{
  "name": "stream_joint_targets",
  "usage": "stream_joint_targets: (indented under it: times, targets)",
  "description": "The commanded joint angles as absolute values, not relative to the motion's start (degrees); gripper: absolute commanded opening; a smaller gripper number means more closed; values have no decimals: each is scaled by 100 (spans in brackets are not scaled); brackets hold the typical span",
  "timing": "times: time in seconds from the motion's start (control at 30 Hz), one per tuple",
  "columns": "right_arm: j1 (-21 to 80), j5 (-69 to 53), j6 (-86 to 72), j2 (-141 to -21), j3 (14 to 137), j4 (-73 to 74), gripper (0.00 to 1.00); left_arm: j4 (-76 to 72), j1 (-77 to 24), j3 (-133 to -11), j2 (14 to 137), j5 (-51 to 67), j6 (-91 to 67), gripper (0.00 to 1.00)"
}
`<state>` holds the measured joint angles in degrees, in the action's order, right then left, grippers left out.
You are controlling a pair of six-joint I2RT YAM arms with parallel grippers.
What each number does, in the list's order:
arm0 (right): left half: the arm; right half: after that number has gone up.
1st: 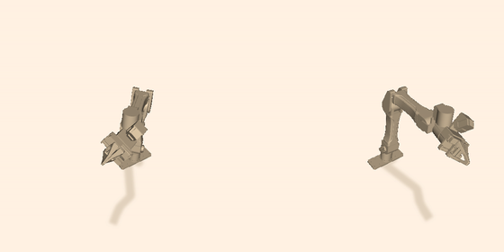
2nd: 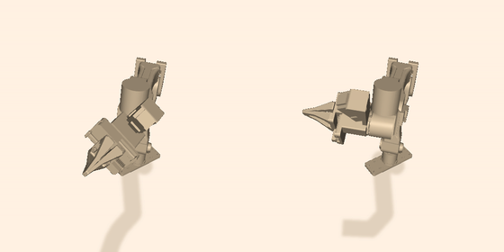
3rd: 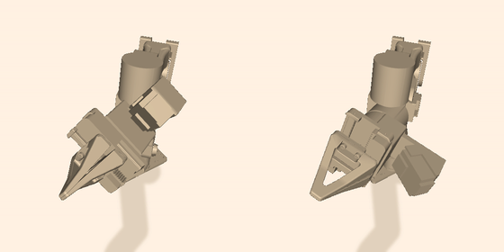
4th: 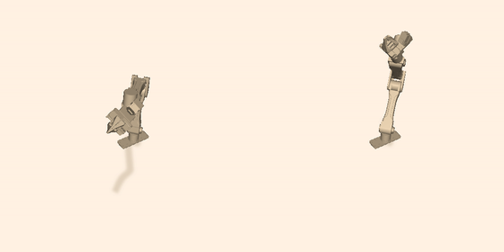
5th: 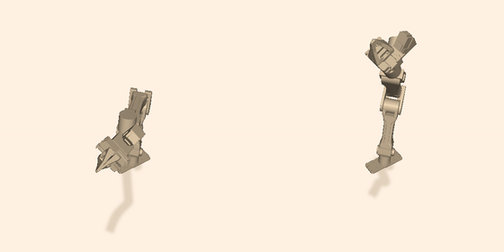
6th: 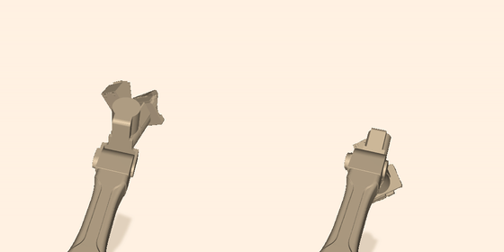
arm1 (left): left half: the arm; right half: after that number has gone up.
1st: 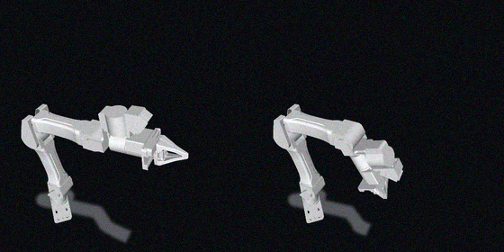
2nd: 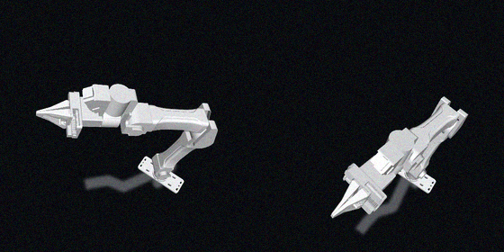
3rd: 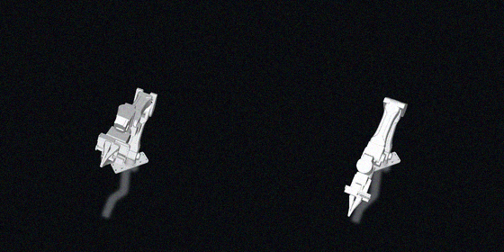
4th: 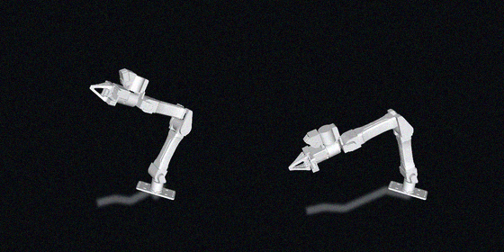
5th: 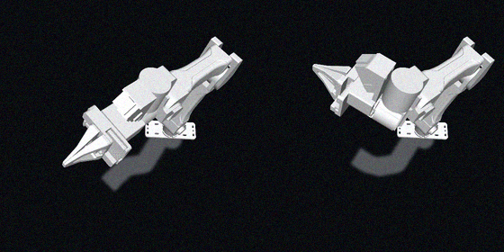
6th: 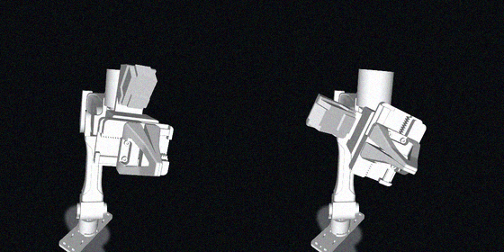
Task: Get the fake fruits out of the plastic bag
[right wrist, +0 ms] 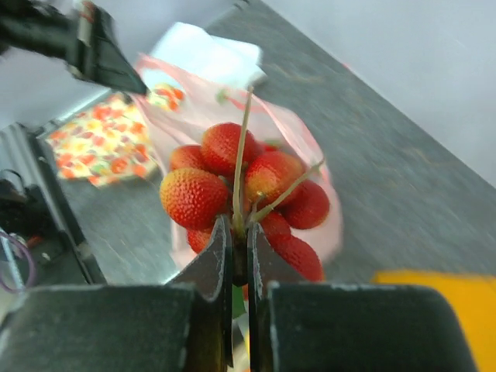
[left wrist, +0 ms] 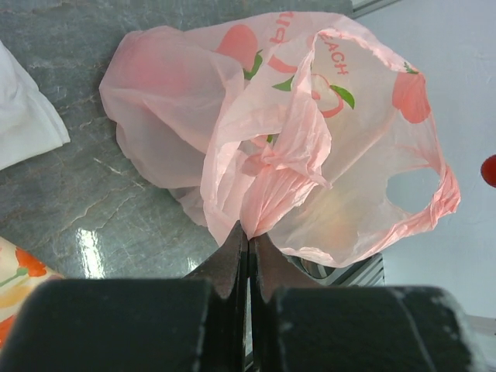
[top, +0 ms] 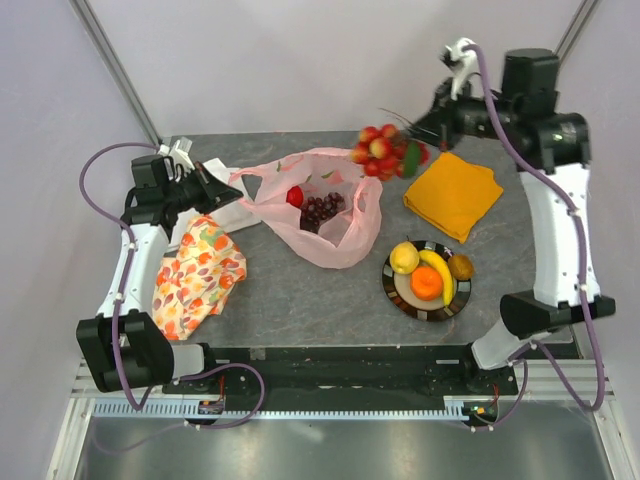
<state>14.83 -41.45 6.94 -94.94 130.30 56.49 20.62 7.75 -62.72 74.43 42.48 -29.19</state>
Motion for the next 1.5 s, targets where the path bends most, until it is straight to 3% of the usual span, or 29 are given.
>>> stream_joint_targets:
  times: [0.0, 0.23, 0.53, 1.03, 1.47]
  targets:
    - [1011, -4500, 2457, -8921, 12781, 8285, 0, 1793, 765, -6565, 7471, 4254, -3103, 2]
    - [1011, -3876, 3971, -7797, 10147, 8376, 0, 1802, 765, -6662, 7576, 4271, -3103, 2]
    - [1072, -3682, 4798, -7769, 8685, 8385, 0, 1854, 765, -6645, 7550, 4184, -2953, 2]
    - [1072, -3911, 4492, -8033, 7472, 8271, 1, 1925, 756, -6398, 7427, 4140, -2856, 2]
    - [1072, -3278, 2550, -8481, 7391, 6628, 5, 1951, 756, -6513, 7602, 4122, -2821, 2]
